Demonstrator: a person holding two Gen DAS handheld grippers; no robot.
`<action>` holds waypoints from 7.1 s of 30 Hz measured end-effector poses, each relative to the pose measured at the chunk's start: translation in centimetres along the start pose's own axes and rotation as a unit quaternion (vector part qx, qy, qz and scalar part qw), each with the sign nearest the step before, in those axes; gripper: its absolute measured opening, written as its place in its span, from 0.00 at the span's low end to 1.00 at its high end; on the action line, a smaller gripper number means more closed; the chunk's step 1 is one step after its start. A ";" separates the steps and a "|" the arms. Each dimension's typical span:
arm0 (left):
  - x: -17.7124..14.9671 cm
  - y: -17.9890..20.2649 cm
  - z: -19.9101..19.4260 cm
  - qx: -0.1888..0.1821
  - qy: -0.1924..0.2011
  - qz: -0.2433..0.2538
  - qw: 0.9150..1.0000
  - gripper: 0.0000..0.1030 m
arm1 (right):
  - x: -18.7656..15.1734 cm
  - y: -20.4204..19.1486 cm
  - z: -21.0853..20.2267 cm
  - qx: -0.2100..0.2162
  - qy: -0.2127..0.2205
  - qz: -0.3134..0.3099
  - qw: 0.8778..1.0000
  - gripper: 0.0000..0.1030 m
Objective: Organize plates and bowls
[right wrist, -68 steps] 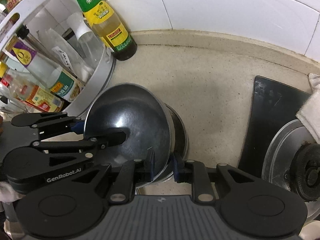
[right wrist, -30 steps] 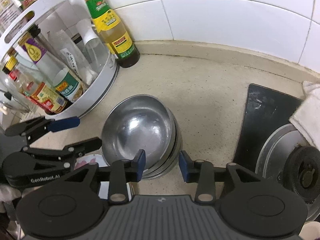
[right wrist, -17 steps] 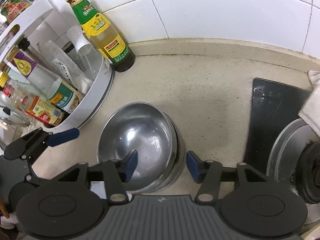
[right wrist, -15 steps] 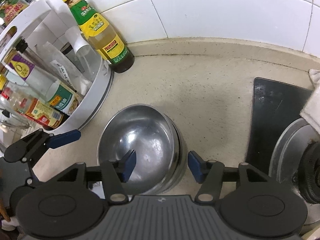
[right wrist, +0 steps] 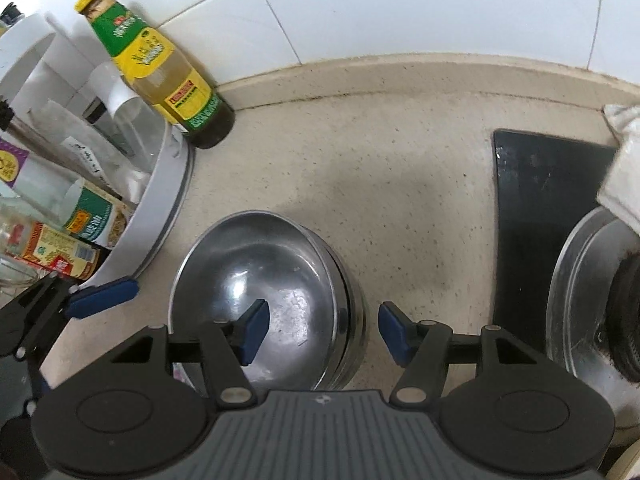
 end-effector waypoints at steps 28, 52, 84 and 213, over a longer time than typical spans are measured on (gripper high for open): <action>1.4 1.2 6.3 -0.064 -0.010 0.035 0.997 1.00 | 0.4 0.8 3.2 0.026 -0.021 0.073 0.997 0.67; 1.3 -0.8 12.3 -0.127 -0.026 0.072 0.989 1.00 | 2.7 3.0 5.3 0.086 -0.010 0.142 0.986 0.74; 3.1 -0.1 7.5 0.012 0.028 0.030 0.999 1.00 | 3.7 -0.4 3.2 0.135 0.024 0.077 0.988 0.71; -10.6 2.4 -21.4 0.244 0.147 -0.234 0.929 1.00 | -15.8 -18.1 -14.6 0.073 0.250 -0.115 0.959 0.71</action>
Point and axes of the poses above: each gripper's, at about its wrist camera, not at the fingertips, and z roughly the way its jaws point, y to its right, x to its top, the point moved 7 cm from there along z, roughly the way its jaws point, and after that the axes turned 1 degree about -z, right-handed, at the moved point
